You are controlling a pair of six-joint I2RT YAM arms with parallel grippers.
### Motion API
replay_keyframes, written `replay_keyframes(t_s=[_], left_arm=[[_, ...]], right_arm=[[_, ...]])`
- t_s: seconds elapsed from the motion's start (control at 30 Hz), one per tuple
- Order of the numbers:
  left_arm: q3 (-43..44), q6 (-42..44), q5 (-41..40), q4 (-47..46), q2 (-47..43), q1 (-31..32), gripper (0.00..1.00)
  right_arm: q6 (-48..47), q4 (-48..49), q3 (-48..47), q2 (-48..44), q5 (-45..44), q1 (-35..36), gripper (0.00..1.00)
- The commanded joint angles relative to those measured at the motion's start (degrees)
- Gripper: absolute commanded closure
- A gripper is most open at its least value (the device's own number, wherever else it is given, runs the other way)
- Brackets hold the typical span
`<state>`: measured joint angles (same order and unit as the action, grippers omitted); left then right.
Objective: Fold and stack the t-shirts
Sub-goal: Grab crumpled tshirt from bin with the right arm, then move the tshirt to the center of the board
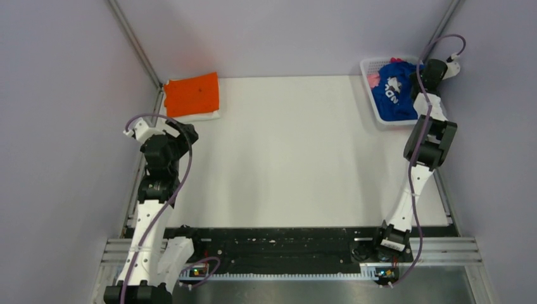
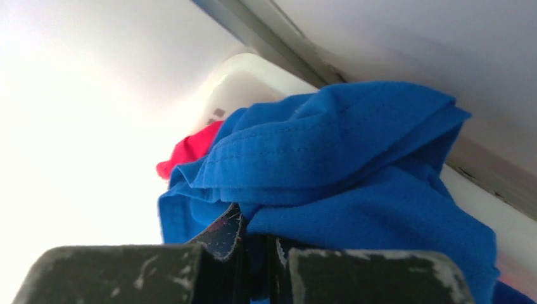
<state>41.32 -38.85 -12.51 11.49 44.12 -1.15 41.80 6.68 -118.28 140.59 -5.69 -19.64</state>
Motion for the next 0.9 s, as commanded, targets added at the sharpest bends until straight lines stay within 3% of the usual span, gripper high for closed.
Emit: replay_keyframes(t_s=[0.0, 0.23, 0.37, 0.57, 0.77, 0.87], left_arm=[[0.26, 0.46, 1.83, -2.21, -1.51, -0.21, 0.01], [0.03, 2.19, 3.36, 1.49, -5.52, -0.17, 0.01], [-0.12, 1.94, 2.86, 4.11, -8.00, -0.17, 0.01], [0.85, 0.11, -1.46, 10.32, -10.25, -0.23, 0.01], [-1.69, -3.59, -4.75, 9.61, -14.83, -0.18, 0.01], [-2.20, -3.39, -2.68, 9.53, -16.68, -0.17, 0.01]], right_arm=[[-2.48, 3.26, -1.59, -12.89, 5.23, -0.14, 1.00], [-2.48, 2.81, 1.50, -27.53, 10.29, 0.87, 1.00], [-4.89, -2.68, -2.11, -31.63, 15.00, 3.58, 1.00], [-10.44, -11.41, -7.23, -36.82, 19.68, 12.47, 1.00], [-10.50, -9.93, -8.22, -40.69, 25.16, 23.73, 1.00], [-7.35, -7.67, -9.38, -40.36, 29.84, 29.41, 1.00]])
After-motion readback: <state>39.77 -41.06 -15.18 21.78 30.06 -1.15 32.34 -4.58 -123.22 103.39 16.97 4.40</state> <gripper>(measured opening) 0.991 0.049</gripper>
